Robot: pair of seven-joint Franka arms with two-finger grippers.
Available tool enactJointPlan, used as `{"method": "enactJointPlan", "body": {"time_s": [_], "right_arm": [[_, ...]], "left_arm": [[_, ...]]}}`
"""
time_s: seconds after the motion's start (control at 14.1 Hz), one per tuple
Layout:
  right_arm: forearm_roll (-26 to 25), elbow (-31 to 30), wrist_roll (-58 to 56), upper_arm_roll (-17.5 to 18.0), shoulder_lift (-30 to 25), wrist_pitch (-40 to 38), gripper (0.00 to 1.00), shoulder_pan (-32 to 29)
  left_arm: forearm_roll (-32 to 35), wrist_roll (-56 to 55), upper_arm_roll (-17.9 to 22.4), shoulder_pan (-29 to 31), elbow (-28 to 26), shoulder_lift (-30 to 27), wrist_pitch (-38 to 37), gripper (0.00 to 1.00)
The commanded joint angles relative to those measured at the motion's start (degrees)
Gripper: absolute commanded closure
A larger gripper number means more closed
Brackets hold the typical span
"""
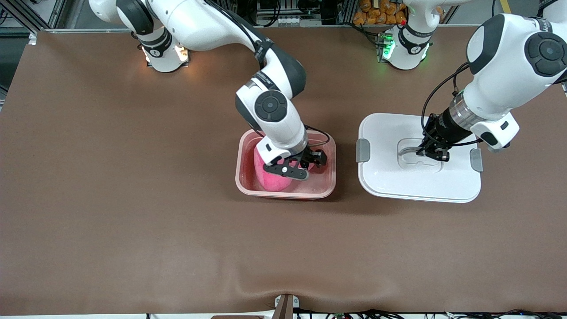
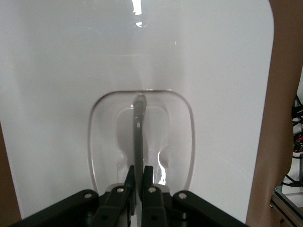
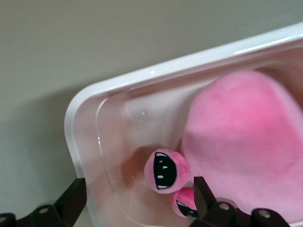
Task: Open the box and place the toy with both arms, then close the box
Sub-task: 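Withdraw the right gripper while the left gripper carries the lid over the box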
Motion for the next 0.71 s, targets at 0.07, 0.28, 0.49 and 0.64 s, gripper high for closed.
{"method": "enactJointPlan", "body": {"time_s": [0.07, 0.28, 0.49, 0.64], "right_arm": [[0.84, -0.41, -0.67, 0.12, -4.87, -6.18, 0.00, -3.01], [0.83, -0.41, -0.76, 0.12, -7.95, -10.49, 0.00, -6.16], [0.92, -0.41, -2.77, 0.03, -11.03, -15.41, 0.00, -9.50], [0.92, -0.41, -3.48, 0.12, -12.35, -18.75, 0.00, -11.70]], "left_arm": [[-1.00, -2.40, -0.20, -0.88, 2.27, 1.65, -1.29, 1.00], [-0.65, -4.60, -0.20, -2.11, 3.67, 3.58, -1.29, 1.00], [-0.39, -7.41, -0.20, -4.21, 7.27, 6.91, -1.29, 1.00], [-0.39, -8.81, -0.12, -5.53, 9.29, 8.94, -1.29, 1.00]]}}
